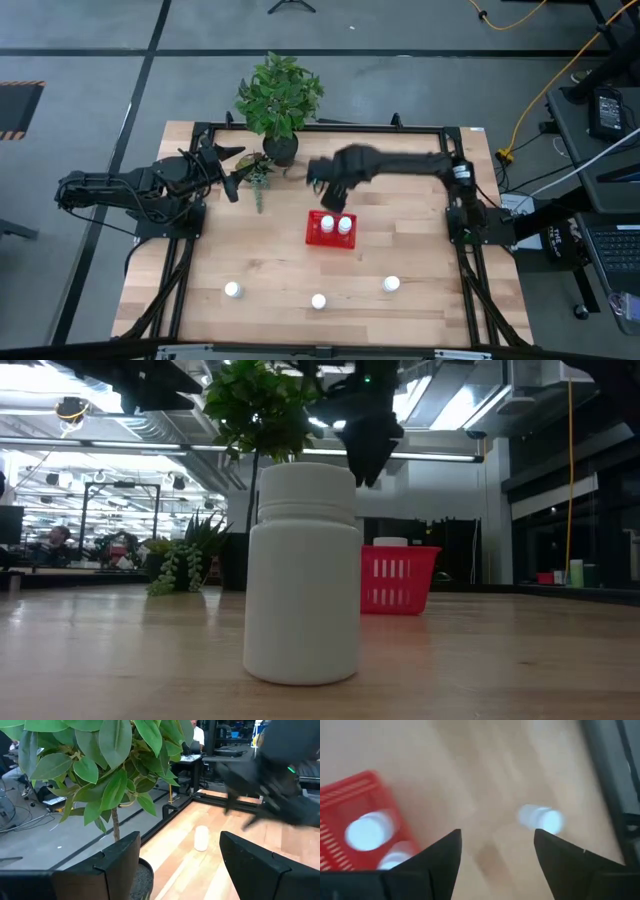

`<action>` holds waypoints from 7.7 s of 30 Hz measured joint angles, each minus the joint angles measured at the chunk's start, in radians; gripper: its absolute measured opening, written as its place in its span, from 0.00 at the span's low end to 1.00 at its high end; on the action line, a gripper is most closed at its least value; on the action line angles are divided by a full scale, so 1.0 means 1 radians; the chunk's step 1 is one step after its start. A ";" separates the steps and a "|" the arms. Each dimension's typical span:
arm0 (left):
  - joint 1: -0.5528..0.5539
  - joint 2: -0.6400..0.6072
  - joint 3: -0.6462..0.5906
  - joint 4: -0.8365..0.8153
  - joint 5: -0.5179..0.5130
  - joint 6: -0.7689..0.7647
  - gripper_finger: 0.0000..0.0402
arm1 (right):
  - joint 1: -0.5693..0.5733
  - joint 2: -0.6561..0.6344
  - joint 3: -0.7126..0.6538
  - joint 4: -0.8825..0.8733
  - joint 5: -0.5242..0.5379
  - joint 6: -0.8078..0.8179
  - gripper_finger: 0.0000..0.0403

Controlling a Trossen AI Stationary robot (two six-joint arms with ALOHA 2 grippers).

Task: Pick and place pill bottles into a basket
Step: Put the white medicine bottle into the red basket

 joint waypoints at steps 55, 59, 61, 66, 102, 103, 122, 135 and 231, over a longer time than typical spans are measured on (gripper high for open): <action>0.000 0.002 0.000 0.001 -0.027 -0.063 0.66 | -0.401 -0.112 -0.572 0.498 -0.313 -0.282 0.89; 0.000 0.002 0.000 0.007 -0.053 -0.062 0.66 | -0.401 -0.111 -0.572 0.496 -0.339 -0.292 0.82; 0.000 0.002 0.000 0.008 -0.063 -0.062 0.66 | -0.401 -0.111 -0.572 0.494 -0.350 -0.295 0.78; 0.000 0.002 0.000 0.009 -0.065 -0.062 0.66 | -0.401 -0.111 -0.572 0.483 -0.351 -0.298 0.68; 0.000 0.002 0.000 0.000 -0.064 -0.052 0.66 | -0.175 -0.364 -0.572 0.365 -0.367 -0.140 0.38; 0.000 0.003 0.000 0.000 -0.064 -0.052 0.66 | -0.153 -0.382 -0.572 0.375 -0.367 -0.140 0.38; 0.000 0.005 0.000 0.000 -0.053 0.018 0.66 | 0.091 -0.170 -0.277 0.604 -0.388 -0.149 0.38; 0.000 0.005 0.000 0.000 -0.053 0.019 0.66 | 0.089 -0.012 -0.113 0.385 -0.330 -0.219 0.38; 0.000 0.005 0.000 0.000 -0.053 0.041 0.66 | 0.091 0.128 0.005 0.229 -0.286 -0.141 0.64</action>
